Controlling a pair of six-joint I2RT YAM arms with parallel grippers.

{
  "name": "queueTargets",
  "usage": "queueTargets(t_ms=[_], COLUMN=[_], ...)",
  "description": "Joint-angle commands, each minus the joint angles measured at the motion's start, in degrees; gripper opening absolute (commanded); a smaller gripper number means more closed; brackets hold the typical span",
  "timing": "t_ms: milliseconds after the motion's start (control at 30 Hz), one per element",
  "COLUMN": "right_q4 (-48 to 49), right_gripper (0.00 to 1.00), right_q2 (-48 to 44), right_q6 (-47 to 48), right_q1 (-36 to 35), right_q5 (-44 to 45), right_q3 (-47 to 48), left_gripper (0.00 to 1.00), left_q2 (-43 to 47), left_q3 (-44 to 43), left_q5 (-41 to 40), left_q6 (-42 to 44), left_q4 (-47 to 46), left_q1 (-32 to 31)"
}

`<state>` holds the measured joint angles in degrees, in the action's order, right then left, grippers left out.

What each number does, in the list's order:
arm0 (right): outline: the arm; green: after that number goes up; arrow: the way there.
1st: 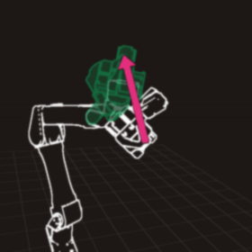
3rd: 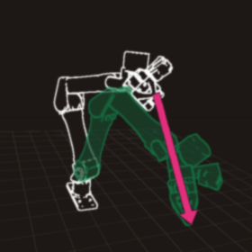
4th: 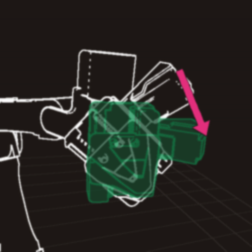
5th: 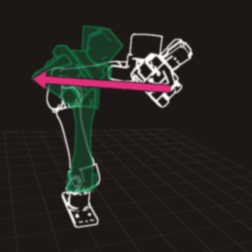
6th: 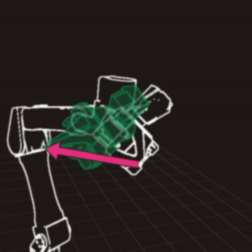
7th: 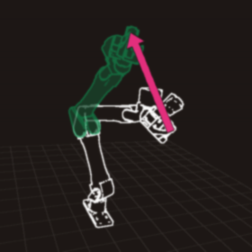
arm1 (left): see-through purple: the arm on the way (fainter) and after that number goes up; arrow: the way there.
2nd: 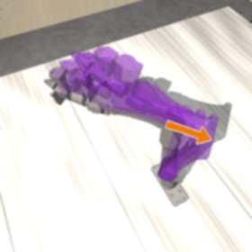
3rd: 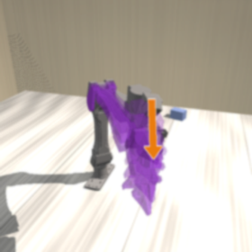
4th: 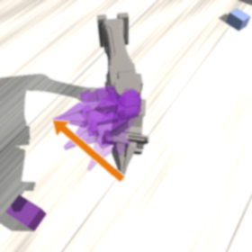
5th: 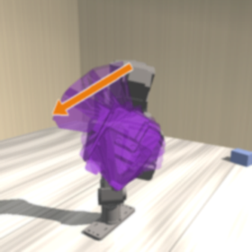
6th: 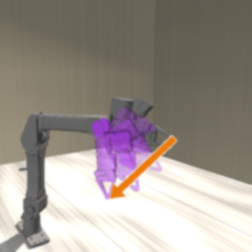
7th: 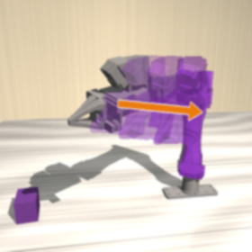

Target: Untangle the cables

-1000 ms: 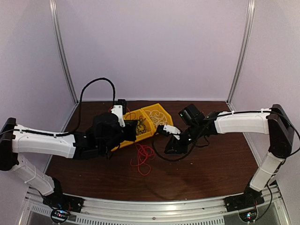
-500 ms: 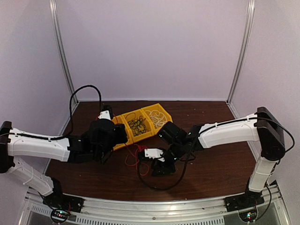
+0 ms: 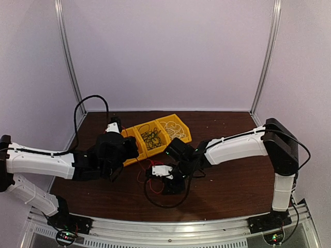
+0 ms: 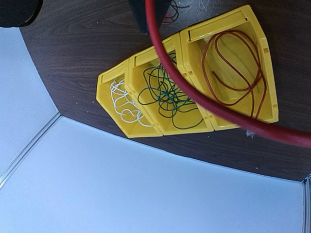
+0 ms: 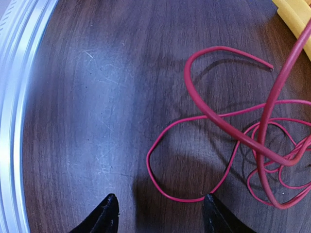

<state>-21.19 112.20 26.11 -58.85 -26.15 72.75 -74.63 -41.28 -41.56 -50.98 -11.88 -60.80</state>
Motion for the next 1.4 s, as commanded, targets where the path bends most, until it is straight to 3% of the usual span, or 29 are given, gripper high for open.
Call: queueTargets(t_ms=[0, 567, 767, 900, 1067, 1367], right_q4=[-1.2, -13.7, -10.5, -4.0, -3.4, -1.6], right_gripper=[0.61, 0.53, 0.56, 0.53, 0.48, 0.44], right_q2=[1.5, 9.4, 7.6, 6.0, 4.7, 3.5], right_q6=[6.5, 27.2, 24.8, 24.0, 24.7, 33.8], right_q1=[-0.5, -1.1, -4.3, -6.5, -7.1, -8.1], right_q5=[-1.1, 6.1, 4.4, 10.3, 14.1, 23.9], right_q3=[0.9, 13.2, 11.3, 6.8, 7.1, 6.4], left_gripper=[0.0, 0.0, 0.0, 0.0, 0.0, 0.0], left_q2=[0.7, 1.4, 2.9, 3.0, 3.1, 3.5], left_q3=[0.7, -0.5, -0.1, -0.4, -0.5, -0.2], left_q5=[-1.0, 0.7, 0.0, -0.1, 0.1, 0.3], left_q6=[0.0, 1.7, 1.2, 1.2, 1.3, 1.2], left_q4=[-1.2, 0.1, 0.9, 1.7, 1.9, 1.4], left_q1=[0.2, 0.2, 0.2, 0.2, 0.2, 0.2])
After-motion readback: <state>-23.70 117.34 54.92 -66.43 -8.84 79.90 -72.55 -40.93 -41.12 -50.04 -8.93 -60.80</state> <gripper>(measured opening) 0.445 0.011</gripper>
